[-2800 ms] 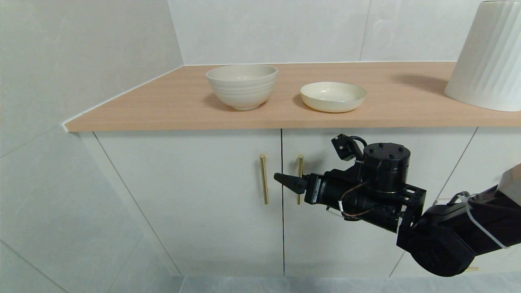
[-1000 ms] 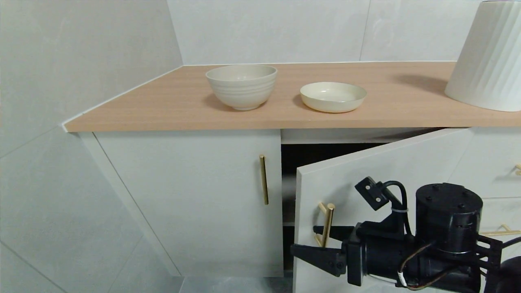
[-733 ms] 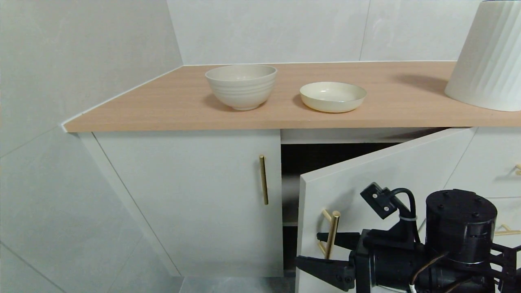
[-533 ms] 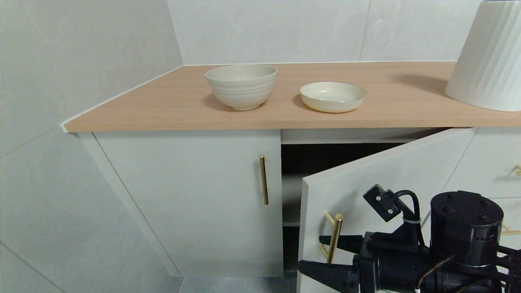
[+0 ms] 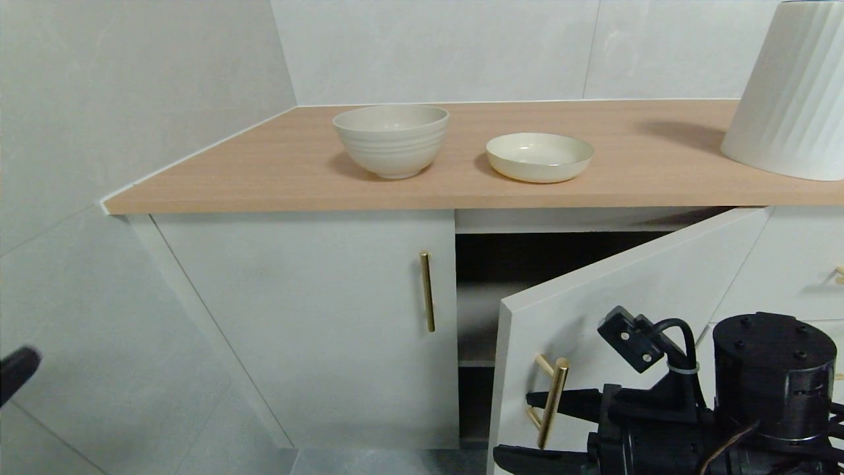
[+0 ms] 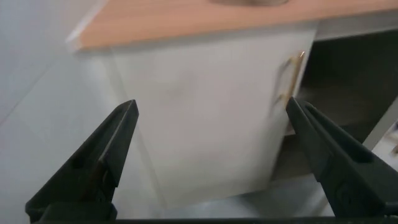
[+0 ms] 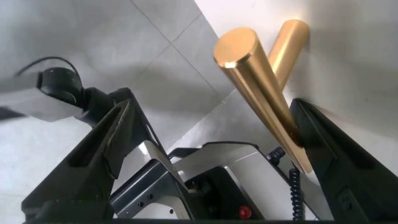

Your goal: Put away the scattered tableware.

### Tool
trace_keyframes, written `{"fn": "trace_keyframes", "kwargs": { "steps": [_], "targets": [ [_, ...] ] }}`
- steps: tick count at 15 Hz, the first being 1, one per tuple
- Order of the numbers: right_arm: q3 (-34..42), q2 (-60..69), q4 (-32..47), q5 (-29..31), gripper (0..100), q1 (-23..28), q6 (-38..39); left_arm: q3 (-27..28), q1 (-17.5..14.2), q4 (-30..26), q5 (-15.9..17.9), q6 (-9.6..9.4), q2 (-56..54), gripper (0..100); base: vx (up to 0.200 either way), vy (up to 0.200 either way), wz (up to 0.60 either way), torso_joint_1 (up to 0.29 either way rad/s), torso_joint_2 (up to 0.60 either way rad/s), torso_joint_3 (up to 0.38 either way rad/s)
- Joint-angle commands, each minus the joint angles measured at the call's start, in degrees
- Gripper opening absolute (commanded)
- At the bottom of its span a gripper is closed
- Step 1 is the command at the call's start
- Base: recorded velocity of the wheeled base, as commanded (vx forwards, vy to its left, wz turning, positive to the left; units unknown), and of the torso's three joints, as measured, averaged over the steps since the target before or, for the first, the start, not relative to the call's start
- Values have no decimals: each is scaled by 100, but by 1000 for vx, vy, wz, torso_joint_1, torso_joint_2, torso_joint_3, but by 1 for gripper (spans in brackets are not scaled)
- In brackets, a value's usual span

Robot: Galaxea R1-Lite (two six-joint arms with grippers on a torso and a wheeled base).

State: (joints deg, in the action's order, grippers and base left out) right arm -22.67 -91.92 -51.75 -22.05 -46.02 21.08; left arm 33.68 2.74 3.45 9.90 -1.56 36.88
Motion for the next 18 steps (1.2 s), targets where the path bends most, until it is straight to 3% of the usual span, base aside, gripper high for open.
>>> {"fn": "trace_keyframes", "kwargs": {
  "steps": [1, 4, 5, 6, 9, 11, 14, 15, 18],
  "targets": [
    [-9, 34, -2, 17, 100, -4, -7, 719, 921, 1334, 223, 490, 3010, 100, 0, 0, 0, 0, 0, 0],
    [0, 42, -2, 26, 100, 5, -7, 385, 2292, 2362, 223, 1483, 3941, 100, 0, 0, 0, 0, 0, 0],
    [0, 42, -2, 26, 100, 5, -7, 297, 2679, 2960, 232, 1958, 4240, 100, 0, 0, 0, 0, 0, 0],
    [0, 60, -2, 26, 100, 5, -7, 235, 2828, 3390, 232, 2134, 4469, 100, 0, 0, 0, 0, 0, 0],
    [17, 148, -2, 34, 100, 14, -7, -283, 3241, 4920, 241, 2098, 5348, 100, 0, 0, 0, 0, 0, 0],
    [17, 139, -2, 34, 100, 14, -7, -442, 3435, 5552, 214, 2054, 6147, 100, 0, 0, 0, 0, 0, 0],
    [26, 183, 7, 43, 100, 14, -7, -644, 3610, 6141, 38, 1615, 6622, 100, 0, 0, 0, 0, 0, 0],
    [26, 183, -2, 43, 100, 14, -7, -670, 3681, 6238, -49, 1580, 6639, 0, 0, 0, 0, 0, 0, 0],
    [44, 183, -2, 43, 100, 14, -7, -652, 3742, 6273, -129, 1474, 6604, 0, 0, 0, 0, 0, 0, 0]
  ]
}}
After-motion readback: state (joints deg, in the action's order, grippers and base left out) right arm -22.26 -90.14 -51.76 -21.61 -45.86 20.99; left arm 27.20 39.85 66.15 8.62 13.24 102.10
